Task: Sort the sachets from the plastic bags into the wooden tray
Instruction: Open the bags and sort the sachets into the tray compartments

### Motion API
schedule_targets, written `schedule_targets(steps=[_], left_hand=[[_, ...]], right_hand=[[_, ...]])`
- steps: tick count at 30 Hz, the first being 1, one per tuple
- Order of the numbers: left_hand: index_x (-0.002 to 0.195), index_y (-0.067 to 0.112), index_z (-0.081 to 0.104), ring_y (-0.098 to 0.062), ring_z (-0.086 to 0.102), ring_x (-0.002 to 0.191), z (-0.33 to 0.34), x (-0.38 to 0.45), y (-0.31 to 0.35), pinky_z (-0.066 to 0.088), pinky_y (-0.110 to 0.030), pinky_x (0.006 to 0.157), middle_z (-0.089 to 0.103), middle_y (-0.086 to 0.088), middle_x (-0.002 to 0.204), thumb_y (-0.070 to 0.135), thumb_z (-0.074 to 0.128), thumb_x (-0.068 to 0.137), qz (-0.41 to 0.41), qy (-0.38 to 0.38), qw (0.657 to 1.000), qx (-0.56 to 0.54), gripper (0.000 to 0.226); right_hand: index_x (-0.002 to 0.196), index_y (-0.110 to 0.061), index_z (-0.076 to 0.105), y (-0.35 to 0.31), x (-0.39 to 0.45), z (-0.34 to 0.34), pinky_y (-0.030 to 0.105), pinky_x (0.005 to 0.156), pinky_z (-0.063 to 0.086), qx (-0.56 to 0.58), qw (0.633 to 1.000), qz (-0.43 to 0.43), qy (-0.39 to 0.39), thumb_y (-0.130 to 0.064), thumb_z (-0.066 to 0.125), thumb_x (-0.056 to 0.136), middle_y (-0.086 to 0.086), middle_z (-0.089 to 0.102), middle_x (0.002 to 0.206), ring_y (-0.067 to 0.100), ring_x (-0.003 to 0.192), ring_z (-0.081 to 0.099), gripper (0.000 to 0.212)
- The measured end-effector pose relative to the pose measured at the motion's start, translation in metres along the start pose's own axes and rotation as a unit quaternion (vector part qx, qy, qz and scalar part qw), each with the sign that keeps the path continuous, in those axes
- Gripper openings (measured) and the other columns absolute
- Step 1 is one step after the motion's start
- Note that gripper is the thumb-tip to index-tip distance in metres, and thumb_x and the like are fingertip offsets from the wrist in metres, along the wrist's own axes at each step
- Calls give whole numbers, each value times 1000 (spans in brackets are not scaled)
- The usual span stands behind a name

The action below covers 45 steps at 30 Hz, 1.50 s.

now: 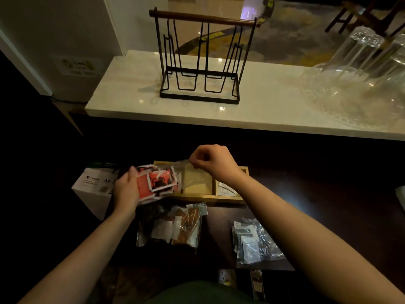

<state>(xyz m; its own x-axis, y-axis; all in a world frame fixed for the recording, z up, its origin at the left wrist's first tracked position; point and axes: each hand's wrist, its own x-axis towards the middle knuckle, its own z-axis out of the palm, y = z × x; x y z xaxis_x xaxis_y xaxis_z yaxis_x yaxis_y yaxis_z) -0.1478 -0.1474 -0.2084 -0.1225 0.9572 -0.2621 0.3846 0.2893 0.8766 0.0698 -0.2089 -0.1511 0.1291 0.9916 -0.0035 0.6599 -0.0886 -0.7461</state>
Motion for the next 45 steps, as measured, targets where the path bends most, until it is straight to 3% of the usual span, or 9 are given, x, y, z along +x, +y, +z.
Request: schedule_targets(steps=[4,9,12,15,20,26,33,39,45], left_hand=[[88,3,67,-28,56,74,-20,26,13,37,-34,64,61,-14,77,35,41,99,107,53,980,157,42],[83,13,70,-28,67,74,-28,45,26,56,-45,71,70,-11,78,36,51,93,132,54,982,126,31],[87,12,70,-26,64,73,-28,48,34,54,-43,67,68,-11,78,32,52,94,161,54,974,147,28],[92,10,72,-25,62,74,-24,48,40,50,-41,64,67,-9,78,30,53,94,168,43,971,164,28],[94,9,72,-19,59,74,-19,45,49,39,-28,59,63,-1,78,27,57,92,197,20,967,162,24],[92,14,72,-1,54,63,-14,43,63,37,-13,53,62,5,77,27,56,93,254,16,954,161,21],[90,12,73,-10,58,71,-11,39,74,36,-14,53,65,3,76,27,58,92,288,6,941,178,22],[84,10,72,-17,61,67,-8,26,90,46,-31,59,67,-3,70,29,60,90,335,9,924,184,23],[80,11,71,-16,57,62,-13,26,93,32,-19,50,61,0,63,29,59,90,329,14,921,210,23]], right_hand=[[104,-7,65,13,9,24,16,60,54,97,993,66,-29,-11,58,90,3,67,88,10,70,66,16],[107,-1,63,28,16,61,11,63,54,163,979,116,-29,-7,56,91,11,68,91,6,73,66,18],[111,0,59,32,18,80,17,69,56,199,970,139,-27,-5,53,93,19,66,102,23,89,68,20],[115,-2,57,37,18,95,26,78,56,204,966,157,-31,-9,57,91,18,65,111,26,98,66,26],[117,-5,57,44,17,103,20,68,57,244,953,177,-28,-11,55,92,13,62,109,10,79,64,25],[113,-8,57,47,19,103,24,70,58,298,929,220,2,-9,56,92,24,64,107,15,75,65,21],[116,-8,56,50,14,101,32,77,58,314,922,227,6,-4,54,92,24,63,107,21,82,65,25],[115,-11,57,49,10,104,24,70,58,358,907,221,-1,-5,55,92,17,63,94,17,74,65,24],[117,-10,56,43,6,100,26,72,58,375,902,213,-11,-4,53,93,13,64,91,18,77,64,25]])
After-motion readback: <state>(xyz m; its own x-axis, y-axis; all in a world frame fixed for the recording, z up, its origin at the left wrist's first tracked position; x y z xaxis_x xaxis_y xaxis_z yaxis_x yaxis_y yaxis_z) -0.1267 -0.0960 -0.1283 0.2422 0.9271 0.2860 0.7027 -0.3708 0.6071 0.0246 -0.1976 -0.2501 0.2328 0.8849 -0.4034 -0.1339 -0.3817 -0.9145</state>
